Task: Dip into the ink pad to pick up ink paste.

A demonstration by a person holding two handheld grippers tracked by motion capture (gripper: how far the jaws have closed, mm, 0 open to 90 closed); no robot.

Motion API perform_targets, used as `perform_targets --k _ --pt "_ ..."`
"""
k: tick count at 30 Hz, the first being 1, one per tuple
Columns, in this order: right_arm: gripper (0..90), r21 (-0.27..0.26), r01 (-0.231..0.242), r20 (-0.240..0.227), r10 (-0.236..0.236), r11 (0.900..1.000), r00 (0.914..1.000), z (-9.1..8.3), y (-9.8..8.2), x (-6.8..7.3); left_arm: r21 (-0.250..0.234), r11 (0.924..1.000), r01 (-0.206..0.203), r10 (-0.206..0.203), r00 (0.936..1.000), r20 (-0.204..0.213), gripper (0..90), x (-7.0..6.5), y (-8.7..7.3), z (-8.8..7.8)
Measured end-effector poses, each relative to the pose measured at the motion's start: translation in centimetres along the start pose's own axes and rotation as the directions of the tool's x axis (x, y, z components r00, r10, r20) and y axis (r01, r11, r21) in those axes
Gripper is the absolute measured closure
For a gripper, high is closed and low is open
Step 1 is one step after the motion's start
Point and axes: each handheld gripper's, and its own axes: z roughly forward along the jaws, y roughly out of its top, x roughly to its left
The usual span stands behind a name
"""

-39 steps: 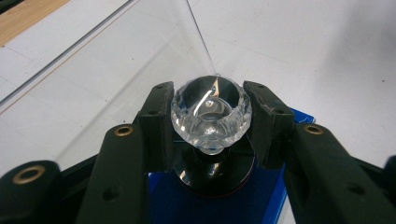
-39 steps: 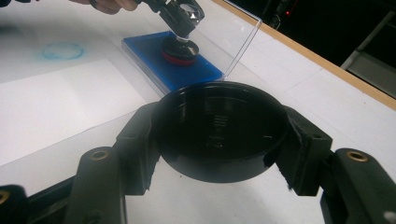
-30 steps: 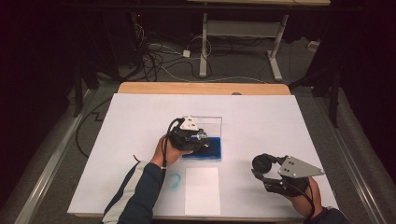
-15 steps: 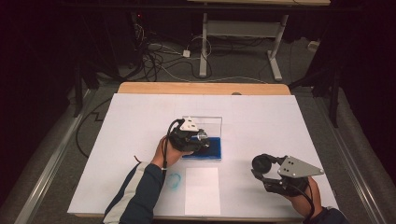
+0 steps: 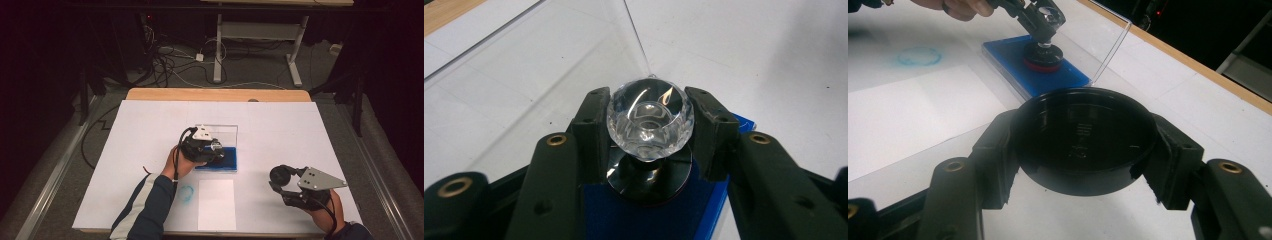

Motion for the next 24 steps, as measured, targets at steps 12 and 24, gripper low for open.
perform_targets --k 12,24 --pt "38.2 -0.002 -0.002 0.002 0.002 1.0 1.0 -0.1 0.0 0.0 0.009 0.9999 -0.003 0.003 1.0 0.001 54.2 0.0 0.1 -0.1" --pt "38.2 -0.01 -0.002 0.006 0.002 1.0 1.0 -0.2 0.1 -0.1 -0.048 0.9988 -0.011 0.009 0.9992 -0.039 54.2 0.3 1.6 -2.8"
